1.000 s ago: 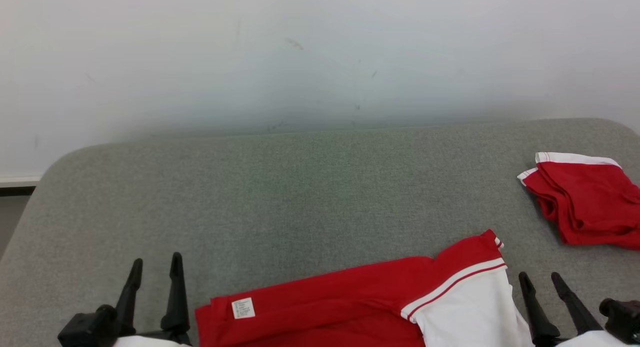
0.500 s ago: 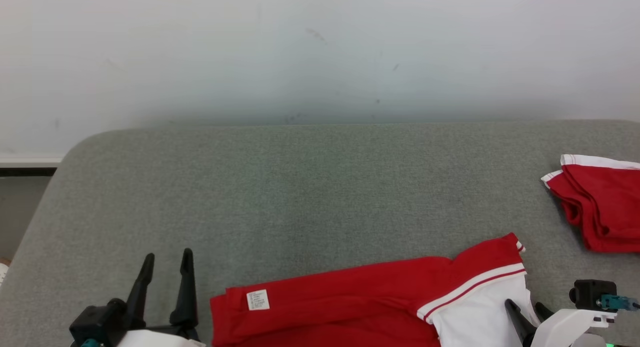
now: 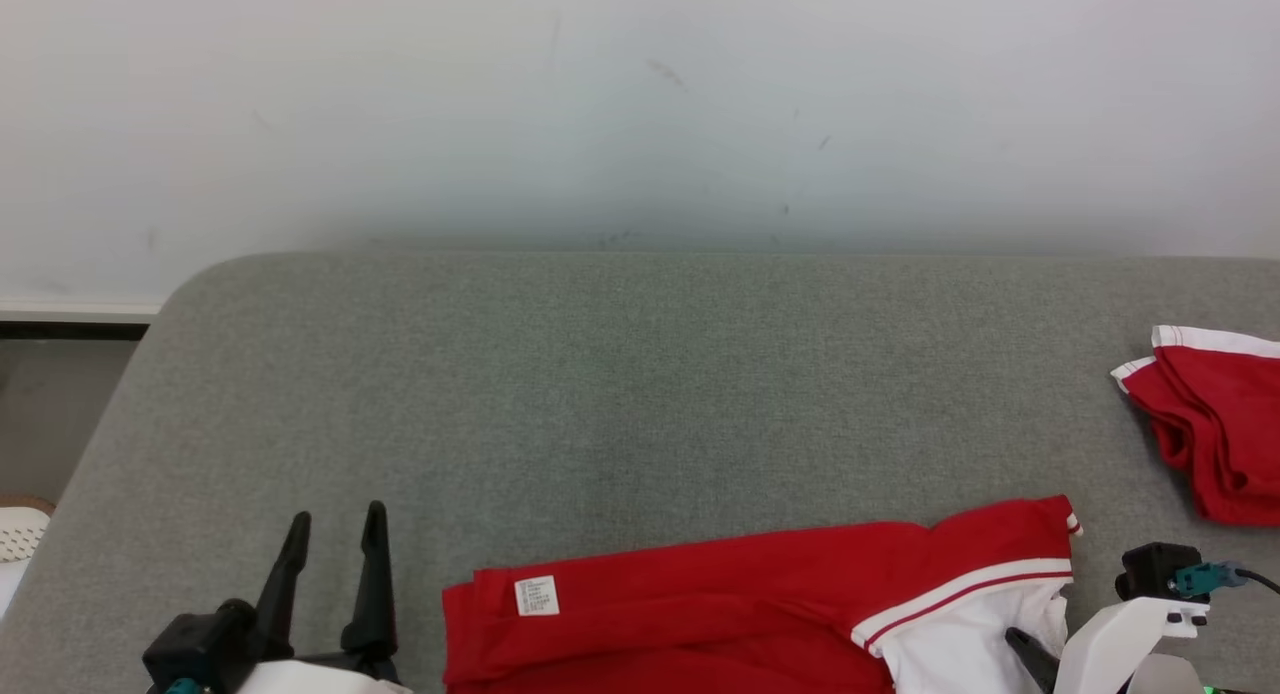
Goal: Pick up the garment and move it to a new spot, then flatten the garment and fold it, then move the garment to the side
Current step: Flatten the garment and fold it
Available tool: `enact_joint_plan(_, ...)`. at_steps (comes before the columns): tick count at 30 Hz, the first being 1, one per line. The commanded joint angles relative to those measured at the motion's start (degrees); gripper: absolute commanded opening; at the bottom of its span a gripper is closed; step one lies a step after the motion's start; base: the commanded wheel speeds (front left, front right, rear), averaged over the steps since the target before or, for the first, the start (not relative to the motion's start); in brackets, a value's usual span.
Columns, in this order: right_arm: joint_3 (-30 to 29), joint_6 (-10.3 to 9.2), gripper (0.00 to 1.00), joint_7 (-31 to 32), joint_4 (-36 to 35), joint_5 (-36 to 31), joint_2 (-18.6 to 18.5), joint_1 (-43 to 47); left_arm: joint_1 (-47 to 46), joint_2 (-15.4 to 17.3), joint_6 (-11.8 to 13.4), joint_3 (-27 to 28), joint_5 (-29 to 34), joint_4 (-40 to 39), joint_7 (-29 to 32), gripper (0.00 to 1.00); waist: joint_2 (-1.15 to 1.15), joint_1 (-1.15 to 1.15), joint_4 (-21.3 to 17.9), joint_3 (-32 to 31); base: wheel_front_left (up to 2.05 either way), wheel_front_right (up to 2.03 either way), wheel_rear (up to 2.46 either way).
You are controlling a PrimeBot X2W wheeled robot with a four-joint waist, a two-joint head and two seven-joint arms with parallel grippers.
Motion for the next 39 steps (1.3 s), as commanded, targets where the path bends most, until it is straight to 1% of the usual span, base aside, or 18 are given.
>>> enact_joint_plan(1, 2.0, 0.77, 0.0, 1.0, 0.1, 0.7, 1.9, 2.5, -0.3, -0.1, -0.2, 0.3, 0.6, 0.3, -0.1, 1.0, 0.0, 0.0, 0.0, -0.2, 0.0, 0.0, 0.0)
enact_joint_plan(6, 0.8, 0.55, 0.0, -0.5, -2.3, 0.4, -0.7, 1.4, 0.0, -0.4, -0.5, 0.8, 0.8, 0.5, -0.1, 1.0, 0.0, 0.0, -0.3, -0.6, 0.0, 0.0, 0.0)
enact_joint_plan(16, -4.5, 0.43, 0.0, -3.9, -5.2, -2.7, -5.1, 0.5, 0.5, -0.6, -0.8, 1.1, 0.9, 0.6, -0.1, 1.0, 0.0, 0.0, -1.6, -0.7, 0.0, 0.0, 0.0)
enact_joint_plan(18, -5.2, 0.43, 0.0, -4.4, -6.3, -3.4, -5.4, 0.7, 0.6, -0.6, -0.9, 1.2, 0.8, 0.6, -0.1, 1.0, 0.0, 0.0, -1.9, -0.9, 0.0, 0.0, 0.0)
enact_joint_plan(21, -5.4, 0.43, 0.0, -4.6, -9.2, -3.7, -4.8, 1.4, 0.7, -0.6, -1.0, 1.2, 0.8, 1.0, -0.1, 1.0, 0.0, 0.0, -2.2, -1.3, 0.0, 0.0, 0.0)
enact_joint_plan(26, -3.5, 0.43, 0.0, -4.0, -17.2, -5.2, -3.8, 2.5, 0.9, -0.6, -0.9, 0.5, 0.8, 1.5, -0.1, 1.0, 0.0, 0.0, -2.0, -2.1, 0.0, 0.0, 0.0)
enact_joint_plan(30, -1.1, 0.43, 0.0, -2.8, -24.1, -6.1, -2.9, 4.1, 0.2, -0.6, -1.2, -0.2, 0.7, 2.2, -0.1, 1.0, 0.0, 0.0, -0.4, -2.6, 0.0, 0.0, 0.0)
enact_joint_plan(34, 1.5, 0.43, 0.0, -0.9, -29.9, -6.4, -2.0, 5.5, -0.3, -0.6, -1.2, -1.0, 0.6, 2.7, -0.1, 1.0, 0.0, 0.0, 3.0, -3.3, 0.0, 0.0, 0.0)
enact_joint_plan(37, 3.2, 0.43, 0.0, 0.4, -32.6, -6.8, -1.0, 6.1, -0.3, -0.6, -1.1, -1.7, 0.7, 3.2, -0.1, 1.0, 0.0, 0.0, 6.3, -3.6, 0.0, 0.0, 0.0)
enact_joint_plan(39, 4.9, 0.43, 0.0, 1.5, -33.1, -6.9, -0.4, 6.3, -0.3, -0.6, -1.1, -1.6, 0.7, 3.3, 0.0, 1.0, 0.0, 0.0, 8.1, -3.8, 0.0, 0.0, 0.0)
